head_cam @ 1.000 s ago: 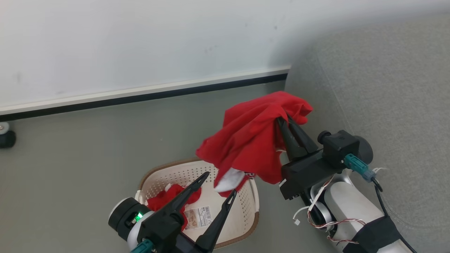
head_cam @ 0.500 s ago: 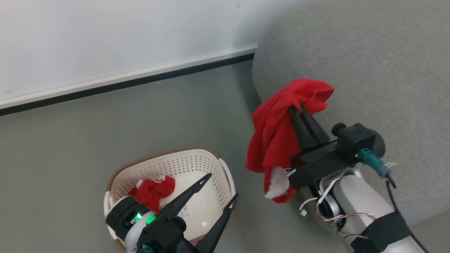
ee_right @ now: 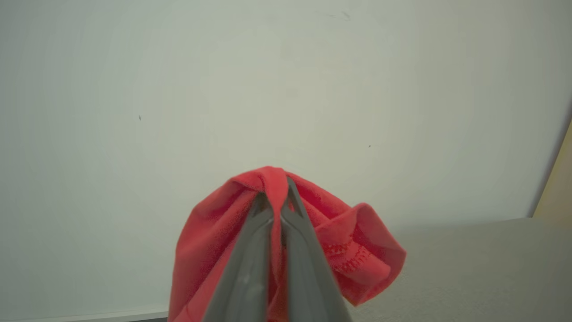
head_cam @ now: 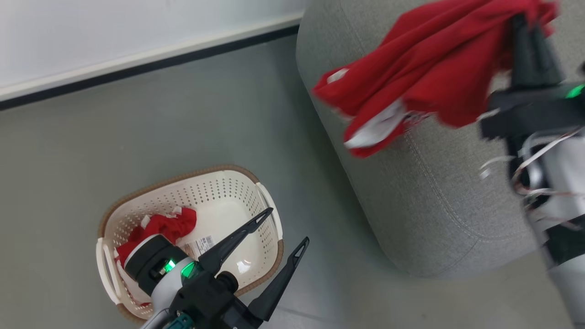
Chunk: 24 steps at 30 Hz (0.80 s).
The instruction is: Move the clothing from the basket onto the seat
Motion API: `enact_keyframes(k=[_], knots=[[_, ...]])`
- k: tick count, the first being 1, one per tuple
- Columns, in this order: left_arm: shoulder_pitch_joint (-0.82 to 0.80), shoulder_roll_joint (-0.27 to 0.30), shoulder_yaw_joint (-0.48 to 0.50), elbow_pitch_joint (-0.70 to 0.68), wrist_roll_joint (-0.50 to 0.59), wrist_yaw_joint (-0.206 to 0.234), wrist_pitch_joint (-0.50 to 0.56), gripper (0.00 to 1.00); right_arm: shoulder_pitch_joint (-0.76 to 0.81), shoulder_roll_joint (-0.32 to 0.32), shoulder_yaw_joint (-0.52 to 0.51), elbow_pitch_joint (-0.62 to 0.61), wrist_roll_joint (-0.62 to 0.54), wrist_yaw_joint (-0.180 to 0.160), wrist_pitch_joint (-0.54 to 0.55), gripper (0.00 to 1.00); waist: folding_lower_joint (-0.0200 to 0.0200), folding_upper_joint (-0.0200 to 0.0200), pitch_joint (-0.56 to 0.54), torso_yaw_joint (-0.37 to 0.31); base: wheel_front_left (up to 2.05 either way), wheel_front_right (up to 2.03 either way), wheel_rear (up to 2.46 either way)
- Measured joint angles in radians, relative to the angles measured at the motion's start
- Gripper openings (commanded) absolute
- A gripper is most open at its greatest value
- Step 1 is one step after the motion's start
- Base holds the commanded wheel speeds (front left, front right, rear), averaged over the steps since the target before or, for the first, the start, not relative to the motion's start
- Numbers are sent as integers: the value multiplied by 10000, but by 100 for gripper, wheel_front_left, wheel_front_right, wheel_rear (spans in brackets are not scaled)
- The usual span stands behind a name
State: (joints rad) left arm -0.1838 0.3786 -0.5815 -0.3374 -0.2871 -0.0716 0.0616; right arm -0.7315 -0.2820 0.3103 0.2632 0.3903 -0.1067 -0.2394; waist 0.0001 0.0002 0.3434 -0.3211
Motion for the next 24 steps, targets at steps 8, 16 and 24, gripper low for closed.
enact_keyframes(k=[8,16,24], knots=[[-410,153,12,-305,15,-94,161,100,-1285,-1058,-1484,115,167,-84,100,0,-1,0,733,-118,0,0,0],[-768,316,-19,-640,59,-255,293,100,-2412,-2169,-2681,190,142,-165,451,0,-1,0,1418,-42,0,0,0],[-1093,529,35,-941,59,-341,395,100,-3218,-2966,-3170,798,52,-165,894,0,0,0,2159,86,0,0,0]])
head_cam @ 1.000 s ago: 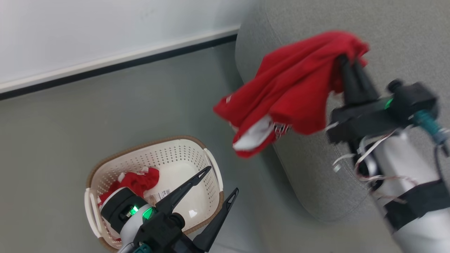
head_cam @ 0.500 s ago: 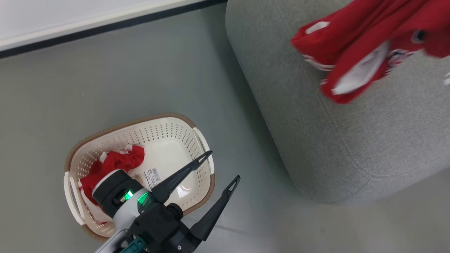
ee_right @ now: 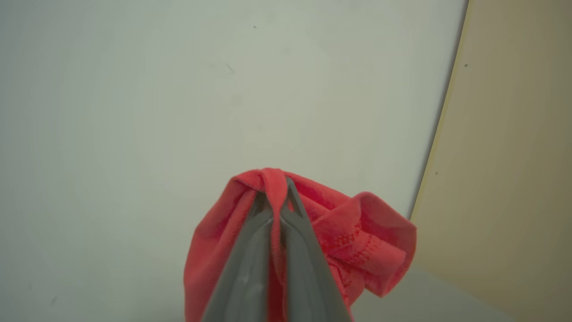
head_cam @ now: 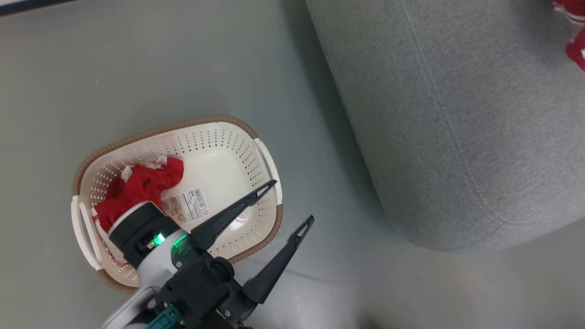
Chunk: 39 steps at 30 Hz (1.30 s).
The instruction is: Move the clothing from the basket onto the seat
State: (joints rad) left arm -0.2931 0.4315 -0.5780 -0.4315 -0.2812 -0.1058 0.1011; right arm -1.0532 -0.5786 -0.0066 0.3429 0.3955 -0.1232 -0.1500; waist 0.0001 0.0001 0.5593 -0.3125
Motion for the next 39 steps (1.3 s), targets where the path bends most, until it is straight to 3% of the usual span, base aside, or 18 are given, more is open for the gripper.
enact_keyframes(k=[4,11,22,25,39], knots=[[-267,96,48,-40,0,-4,56,100,51,86,59,435,6,0,92,0,0,-1,324,44,0,0,0],[-491,186,-69,10,0,-88,73,100,988,1064,366,1620,138,0,86,0,0,0,709,105,0,0,0],[-723,284,-144,272,-6,-96,56,100,1613,1756,510,2807,428,-2,-174,0,0,0,809,219,0,0,0],[-723,270,-142,410,-21,-96,-19,100,1616,1839,573,2918,424,-2,-288,100,-1,-1,718,244,0,0,0],[-712,-176,-44,1352,-215,23,-489,100,2940,2635,744,2964,460,46,-805,100,-2,0,-53,398,0,0,0]])
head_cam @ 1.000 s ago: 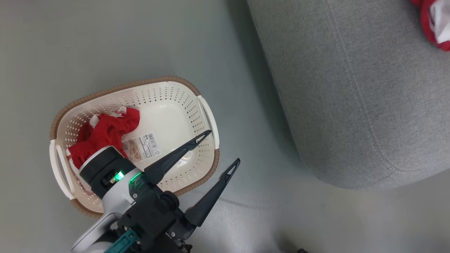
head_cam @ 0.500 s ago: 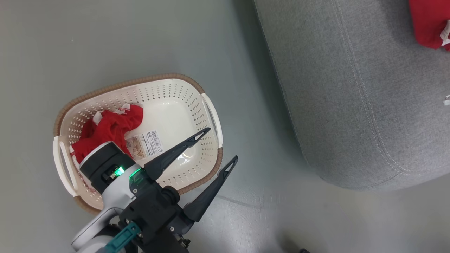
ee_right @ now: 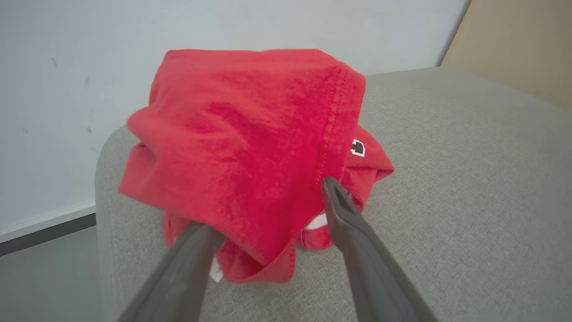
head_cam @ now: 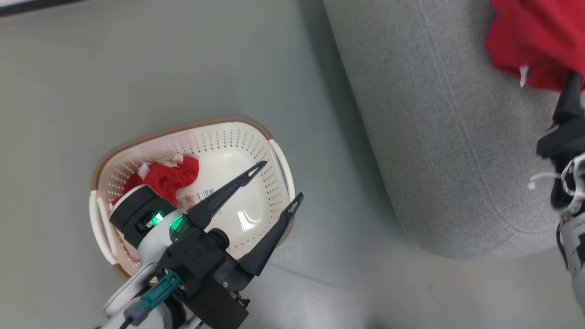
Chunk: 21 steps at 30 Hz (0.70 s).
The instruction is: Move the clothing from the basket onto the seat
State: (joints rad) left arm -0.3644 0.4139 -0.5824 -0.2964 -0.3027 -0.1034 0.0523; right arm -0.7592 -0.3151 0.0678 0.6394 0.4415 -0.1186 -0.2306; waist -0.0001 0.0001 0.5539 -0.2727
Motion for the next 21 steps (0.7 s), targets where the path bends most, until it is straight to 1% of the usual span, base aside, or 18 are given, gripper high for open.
enact_keyframes(k=[4,11,13,16,18,21], knots=[[24,-163,52,307,-82,155,-188,100,558,117,-27,-267,10,42,-98,100,0,0,-331,113,0,0,0],[258,-433,178,840,-222,347,-470,100,1541,531,140,-851,-8,63,-173,100,-1,-1,-943,383,0,0,0],[300,-520,178,988,-236,407,-554,100,1824,546,201,-1020,-19,132,-176,100,-1,-1,-1114,491,0,0,0],[366,-669,199,1172,-345,514,-656,100,2204,591,301,-1361,-61,146,-184,100,-1,-1,-1341,704,0,0,0],[487,-694,211,1319,-493,525,-723,100,2417,688,395,-1580,-111,148,-186,100,-1,-1,-1487,857,0,0,0],[643,-721,324,1496,-575,688,-821,100,2666,869,575,-1912,-171,222,-188,100,-1,-2,-1703,1088,0,0,0]])
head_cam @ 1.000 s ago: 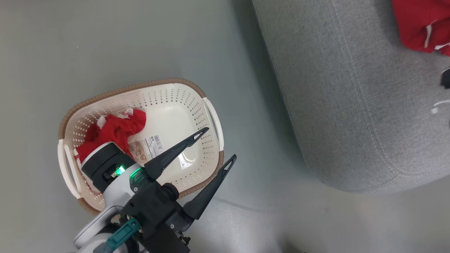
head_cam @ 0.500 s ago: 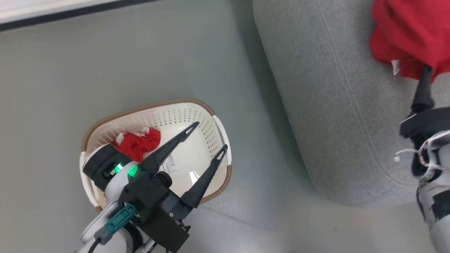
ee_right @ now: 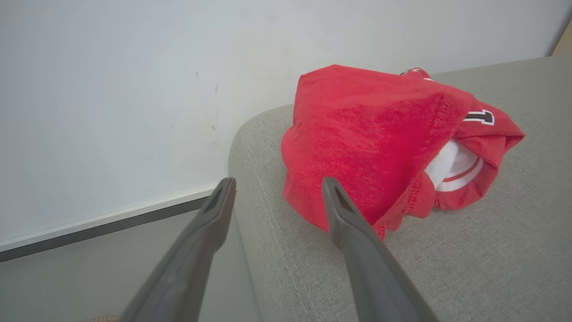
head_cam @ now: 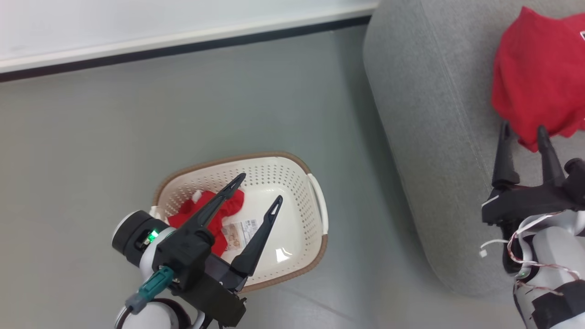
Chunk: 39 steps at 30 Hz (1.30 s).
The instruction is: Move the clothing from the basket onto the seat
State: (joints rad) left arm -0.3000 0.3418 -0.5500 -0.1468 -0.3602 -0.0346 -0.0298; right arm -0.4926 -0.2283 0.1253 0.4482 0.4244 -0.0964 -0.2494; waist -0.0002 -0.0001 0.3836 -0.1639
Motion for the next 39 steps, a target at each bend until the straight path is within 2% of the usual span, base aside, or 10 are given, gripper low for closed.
enact_keyframes(k=[12,22,31,39], knots=[[571,-230,681,742,-341,594,-451,100,627,401,936,-1183,-619,174,-33,100,1,0,-934,789,0,0,0],[1144,-389,1127,1127,-731,1001,-704,100,1297,518,1582,-1732,-1179,173,-44,100,1,0,-1740,1316,0,0,0],[1969,-533,1580,1239,-861,1317,-961,100,2204,539,1728,-2119,-1308,71,-15,100,1,-1,-2494,1600,0,0,0],[2397,-589,1944,1243,-874,1413,-1055,100,2947,468,1641,-2506,-1392,-63,117,100,1,0,-2895,1635,0,0,0]])
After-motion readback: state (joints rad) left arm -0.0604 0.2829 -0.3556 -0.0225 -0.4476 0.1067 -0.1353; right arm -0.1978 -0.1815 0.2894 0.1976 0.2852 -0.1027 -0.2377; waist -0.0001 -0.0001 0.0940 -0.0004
